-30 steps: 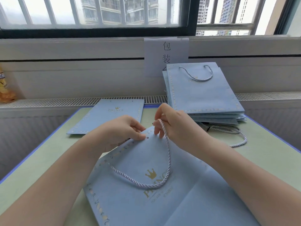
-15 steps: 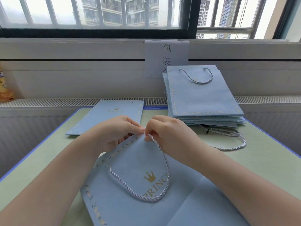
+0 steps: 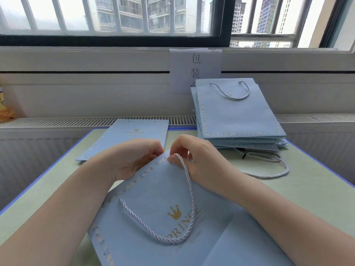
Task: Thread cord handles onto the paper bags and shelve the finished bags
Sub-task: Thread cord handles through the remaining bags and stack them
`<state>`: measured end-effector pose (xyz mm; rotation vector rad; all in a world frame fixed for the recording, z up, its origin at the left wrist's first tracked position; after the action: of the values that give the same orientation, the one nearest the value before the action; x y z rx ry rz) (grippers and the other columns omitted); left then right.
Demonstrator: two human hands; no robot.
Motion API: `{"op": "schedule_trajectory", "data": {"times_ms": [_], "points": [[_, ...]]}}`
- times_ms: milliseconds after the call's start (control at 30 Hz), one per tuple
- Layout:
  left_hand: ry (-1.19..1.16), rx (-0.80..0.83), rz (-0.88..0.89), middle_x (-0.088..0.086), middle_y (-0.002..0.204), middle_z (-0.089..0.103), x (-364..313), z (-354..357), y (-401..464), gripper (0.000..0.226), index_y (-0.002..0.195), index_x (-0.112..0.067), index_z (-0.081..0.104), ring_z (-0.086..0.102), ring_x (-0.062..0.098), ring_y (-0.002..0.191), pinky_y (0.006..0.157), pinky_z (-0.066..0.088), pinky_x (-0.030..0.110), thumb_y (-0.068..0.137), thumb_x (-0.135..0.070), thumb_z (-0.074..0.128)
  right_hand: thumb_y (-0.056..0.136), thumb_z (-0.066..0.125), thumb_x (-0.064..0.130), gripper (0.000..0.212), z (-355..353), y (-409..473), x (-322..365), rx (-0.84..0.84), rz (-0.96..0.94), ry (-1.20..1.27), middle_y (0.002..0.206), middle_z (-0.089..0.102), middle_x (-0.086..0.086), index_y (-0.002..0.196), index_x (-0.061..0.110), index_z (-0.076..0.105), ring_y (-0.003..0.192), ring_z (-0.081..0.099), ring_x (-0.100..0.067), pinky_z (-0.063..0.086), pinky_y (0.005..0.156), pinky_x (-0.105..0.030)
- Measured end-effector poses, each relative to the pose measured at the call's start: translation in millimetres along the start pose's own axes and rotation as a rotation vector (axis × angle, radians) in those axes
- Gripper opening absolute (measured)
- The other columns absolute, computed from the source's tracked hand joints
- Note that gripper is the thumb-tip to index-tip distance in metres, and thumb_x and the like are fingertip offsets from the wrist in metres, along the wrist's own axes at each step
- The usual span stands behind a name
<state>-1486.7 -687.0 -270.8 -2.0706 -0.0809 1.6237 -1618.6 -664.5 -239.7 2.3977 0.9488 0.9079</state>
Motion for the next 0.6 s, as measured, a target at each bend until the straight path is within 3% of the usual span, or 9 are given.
{"op": "schedule_trajectory", "data": {"times_ms": [167,367,467,600], "points": [[0.008,-0.043,0.029,0.002,0.056,0.040,-2.5,-1.4,0.0,0.018,0.065,-0.011,0.048,0.031,0.015,0.048,0.042,0.027,0.022,0.082,-0.017,0.049,0.079,0.074,0.016,0.012,-3.1,1.5,0.3,-0.059,-0.013,0.050,0.076,0.055,0.004,0.077,0.012,0.063,0.068,0.047,-0.006,0.039,0.064,-0.021],[0.065,-0.127,0.069,0.005,0.061,0.050,-7.2,2.3,-0.4,0.021,0.069,-0.010,0.055,0.041,0.018,0.052,0.050,0.032,0.026,0.087,-0.021,0.053,0.084,0.065,0.026,0.013,1.4,-0.3,5.8,-0.055,-0.074,0.005,0.078,0.052,0.005,0.083,0.013,0.062,0.071,0.045,-0.010,0.040,0.065,-0.026],[0.120,-0.149,0.113,0.002,0.051,0.051,-10.6,7.0,-2.8,0.024,0.067,-0.008,0.057,0.046,0.014,0.040,0.040,0.036,0.018,0.089,-0.017,0.051,0.087,0.058,0.029,0.018,3.1,-1.3,7.8,-0.026,-0.103,-0.026,0.080,0.052,0.004,0.089,0.012,0.063,0.074,0.043,-0.011,0.037,0.067,-0.023],[0.158,-0.150,0.160,0.008,0.066,0.058,-12.3,9.4,-5.8,0.020,0.075,-0.008,0.063,0.053,0.018,0.050,0.045,0.043,0.020,0.090,-0.016,0.052,0.086,0.058,0.024,0.013,0.6,-1.7,7.1,-0.019,-0.115,-0.013,0.079,0.050,0.006,0.093,0.014,0.064,0.074,0.044,-0.010,0.042,0.067,-0.028]]}}
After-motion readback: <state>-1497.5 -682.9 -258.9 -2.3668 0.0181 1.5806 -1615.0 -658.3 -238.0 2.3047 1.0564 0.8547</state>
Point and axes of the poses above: each hand's wrist, its own y-axis towards the middle knuckle, its own z-axis out of the palm, x = y × z, the point moved 6 cm from there along y, towards the middle knuckle
